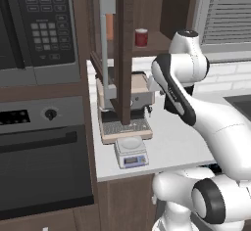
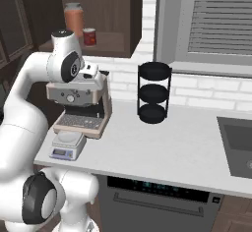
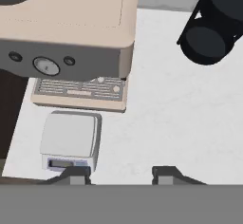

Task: Pick the canned food and place it on the digital scale for weighing, and close the cabinet.

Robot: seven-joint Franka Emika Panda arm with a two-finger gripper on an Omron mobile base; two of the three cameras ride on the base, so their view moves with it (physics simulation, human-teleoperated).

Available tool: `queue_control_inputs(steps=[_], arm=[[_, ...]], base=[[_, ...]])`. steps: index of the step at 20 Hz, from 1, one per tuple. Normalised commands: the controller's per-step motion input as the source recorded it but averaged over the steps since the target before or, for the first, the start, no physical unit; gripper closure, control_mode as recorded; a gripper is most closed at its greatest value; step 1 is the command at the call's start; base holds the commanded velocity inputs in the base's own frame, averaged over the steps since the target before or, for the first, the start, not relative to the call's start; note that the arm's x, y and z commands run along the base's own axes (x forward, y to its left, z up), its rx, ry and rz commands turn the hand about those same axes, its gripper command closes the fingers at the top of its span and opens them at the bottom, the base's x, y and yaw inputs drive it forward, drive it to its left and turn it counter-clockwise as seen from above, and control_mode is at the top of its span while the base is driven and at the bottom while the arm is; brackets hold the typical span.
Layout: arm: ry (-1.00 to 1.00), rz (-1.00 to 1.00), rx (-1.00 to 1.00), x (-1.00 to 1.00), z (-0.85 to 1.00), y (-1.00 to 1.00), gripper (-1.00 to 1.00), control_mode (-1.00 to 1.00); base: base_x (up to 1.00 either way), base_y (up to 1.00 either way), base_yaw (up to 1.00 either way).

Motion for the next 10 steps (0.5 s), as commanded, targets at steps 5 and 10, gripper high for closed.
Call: queue_control_inputs(steps=[5, 10], arm=[[-0.08, 0.00, 0.00, -0.31, 0.03, 0.00, -1.00, -1.00], [-0.27, 0.01, -0.01, -0.50, 0.07, 0.07, -1.00, -1.00]], base=[[0.00, 0.00, 0.00], [0.00, 0.00, 0.00]])
